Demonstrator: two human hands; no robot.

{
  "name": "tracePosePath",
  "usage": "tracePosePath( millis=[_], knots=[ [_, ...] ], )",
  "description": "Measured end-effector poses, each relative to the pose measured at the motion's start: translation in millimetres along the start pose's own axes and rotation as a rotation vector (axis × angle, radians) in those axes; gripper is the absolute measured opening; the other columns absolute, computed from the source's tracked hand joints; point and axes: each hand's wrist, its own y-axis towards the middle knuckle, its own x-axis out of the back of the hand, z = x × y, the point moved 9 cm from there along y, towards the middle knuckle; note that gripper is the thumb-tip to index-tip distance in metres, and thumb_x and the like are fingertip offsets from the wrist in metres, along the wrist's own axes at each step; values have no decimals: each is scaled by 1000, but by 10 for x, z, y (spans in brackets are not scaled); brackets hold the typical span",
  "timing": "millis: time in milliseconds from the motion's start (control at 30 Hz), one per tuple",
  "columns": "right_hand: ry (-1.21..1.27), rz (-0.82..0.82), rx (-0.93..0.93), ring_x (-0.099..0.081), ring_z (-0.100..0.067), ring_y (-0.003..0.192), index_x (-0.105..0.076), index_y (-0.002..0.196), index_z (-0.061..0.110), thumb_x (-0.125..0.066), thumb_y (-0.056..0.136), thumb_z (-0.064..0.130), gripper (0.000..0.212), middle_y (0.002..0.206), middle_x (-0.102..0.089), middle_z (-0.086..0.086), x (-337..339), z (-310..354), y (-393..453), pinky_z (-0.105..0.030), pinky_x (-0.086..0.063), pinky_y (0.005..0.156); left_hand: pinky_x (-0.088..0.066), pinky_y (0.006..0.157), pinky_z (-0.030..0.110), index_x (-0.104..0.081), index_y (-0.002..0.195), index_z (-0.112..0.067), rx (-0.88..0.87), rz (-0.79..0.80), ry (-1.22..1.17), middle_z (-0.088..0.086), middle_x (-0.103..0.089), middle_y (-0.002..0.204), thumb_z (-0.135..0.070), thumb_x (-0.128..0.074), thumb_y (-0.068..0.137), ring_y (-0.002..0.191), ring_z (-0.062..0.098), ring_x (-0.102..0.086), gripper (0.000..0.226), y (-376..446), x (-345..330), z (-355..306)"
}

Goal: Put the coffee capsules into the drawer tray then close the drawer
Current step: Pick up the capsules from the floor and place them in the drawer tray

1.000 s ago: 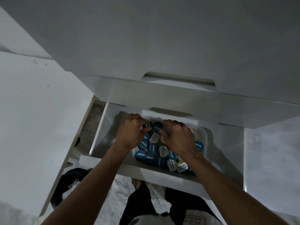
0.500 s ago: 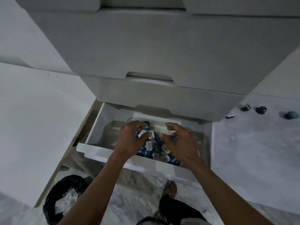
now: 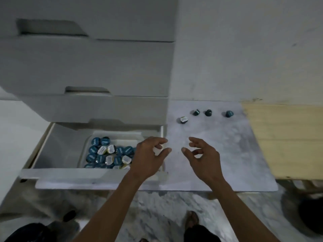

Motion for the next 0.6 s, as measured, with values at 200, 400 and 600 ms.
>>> tracePosePath(
  millis=[200, 400, 600],
  knots=[
    [-1, -87, -70, -63, 6, 76, -64, 117, 27, -76, 81, 38, 40, 99, -68, 10, 906, -565, 449, -5, -46, 60, -53, 69, 20, -72, 104, -23, -10, 80, -21, -16, -67, 97, -28, -78, 80, 85, 0, -63, 25, 515, -946, -464],
    [-57, -54, -139, -63, 3, 73, -63, 118, 27, -74, 82, 38, 39, 101, -68, 11, 1510, -1393, 1345, -5, -45, 57, -51, 68, 20, -70, 105, -21, 83, 88, 40, -13, -69, 99, -29, -78, 80, 83, 0, -63, 28, 1143, -2030, -447],
    [-122, 16, -214, -65, -5, 77, -61, 122, 23, -71, 86, 31, 38, 111, -67, 3, 1703, -2123, 2175, -18, -51, 64, -51, 82, 26, -62, 122, -16, 247, 81, 142, 2, -66, 118, -24, -72, 86, 93, 12, -61, 39, 1769, -2836, -126]
  ],
)
